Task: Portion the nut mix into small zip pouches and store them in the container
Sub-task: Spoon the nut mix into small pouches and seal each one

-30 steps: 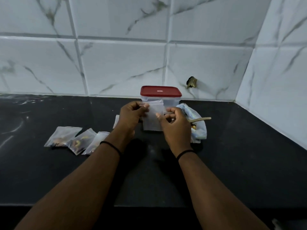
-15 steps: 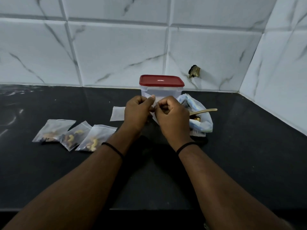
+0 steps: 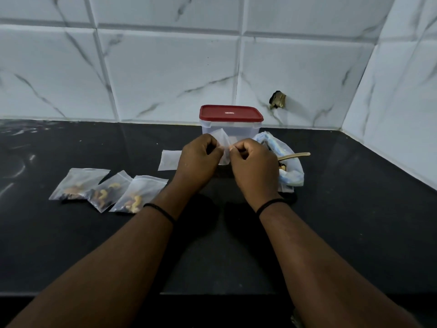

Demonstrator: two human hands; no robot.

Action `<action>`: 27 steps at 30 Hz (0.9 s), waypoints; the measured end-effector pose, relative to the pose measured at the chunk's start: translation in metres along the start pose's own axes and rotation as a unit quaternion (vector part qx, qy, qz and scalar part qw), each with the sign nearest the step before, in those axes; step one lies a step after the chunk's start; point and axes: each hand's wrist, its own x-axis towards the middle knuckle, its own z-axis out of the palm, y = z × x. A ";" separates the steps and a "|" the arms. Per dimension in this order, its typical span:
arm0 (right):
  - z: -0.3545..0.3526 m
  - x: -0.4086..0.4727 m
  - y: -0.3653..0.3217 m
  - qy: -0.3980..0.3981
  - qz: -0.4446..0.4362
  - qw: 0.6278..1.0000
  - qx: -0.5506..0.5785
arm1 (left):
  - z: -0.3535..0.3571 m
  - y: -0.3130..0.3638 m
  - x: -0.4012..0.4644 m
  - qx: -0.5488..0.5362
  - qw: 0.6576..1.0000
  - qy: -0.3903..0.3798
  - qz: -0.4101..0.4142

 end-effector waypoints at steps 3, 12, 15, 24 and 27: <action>-0.005 0.000 -0.003 0.044 0.001 0.992 -0.121 | -0.007 0.008 -0.006 0.121 0.991 0.057 0.031; -0.009 0.000 -0.003 -0.011 -0.013 1.000 -0.018 | -0.009 0.017 -0.020 0.180 0.969 0.051 0.159; -0.011 0.004 0.004 0.028 0.011 1.000 0.003 | -0.011 0.012 -0.017 0.141 0.970 0.050 0.192; -0.014 0.013 0.011 -0.078 0.133 0.967 0.205 | -0.011 -0.006 -0.004 0.282 0.928 0.000 0.243; -0.014 0.011 0.010 -0.092 0.096 0.979 0.157 | -0.006 -0.015 0.002 0.284 0.931 0.023 0.229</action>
